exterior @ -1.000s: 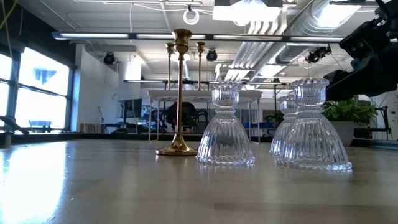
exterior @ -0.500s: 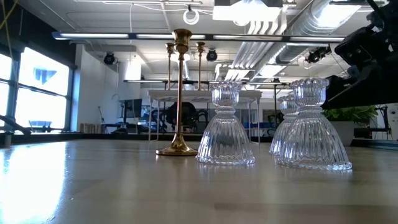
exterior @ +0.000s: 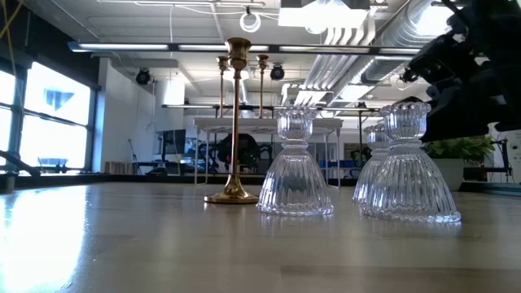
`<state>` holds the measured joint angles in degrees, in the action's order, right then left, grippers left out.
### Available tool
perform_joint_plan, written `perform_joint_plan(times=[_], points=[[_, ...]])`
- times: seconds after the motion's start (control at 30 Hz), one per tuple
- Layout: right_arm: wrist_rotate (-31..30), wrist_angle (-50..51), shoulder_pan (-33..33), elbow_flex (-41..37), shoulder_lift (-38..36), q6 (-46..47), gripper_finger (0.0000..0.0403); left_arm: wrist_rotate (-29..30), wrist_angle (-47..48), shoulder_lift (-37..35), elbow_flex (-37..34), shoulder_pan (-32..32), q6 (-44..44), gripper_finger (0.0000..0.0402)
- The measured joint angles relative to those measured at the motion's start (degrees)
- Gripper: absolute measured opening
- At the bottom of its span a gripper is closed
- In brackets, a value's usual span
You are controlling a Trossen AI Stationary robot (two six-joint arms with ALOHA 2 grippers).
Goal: Pick & Place candle stick holders
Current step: Put the top glass candle holder on the shelf
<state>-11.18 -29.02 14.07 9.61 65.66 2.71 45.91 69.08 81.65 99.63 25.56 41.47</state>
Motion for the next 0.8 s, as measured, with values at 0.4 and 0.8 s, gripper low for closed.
perform_joint_plan(times=[0.4,0.8], points=[[2.69,3.26,-1.34,9.06,11.17,-2.66,0.0257,-0.04,0.11,0.61,0.11,0.00,-0.02,0.0225],[0.67,4.91,-1.34,9.79,11.48,-1.21,0.0241,-1.96,1.84,2.19,0.09,-0.04,0.85,0.0225]])
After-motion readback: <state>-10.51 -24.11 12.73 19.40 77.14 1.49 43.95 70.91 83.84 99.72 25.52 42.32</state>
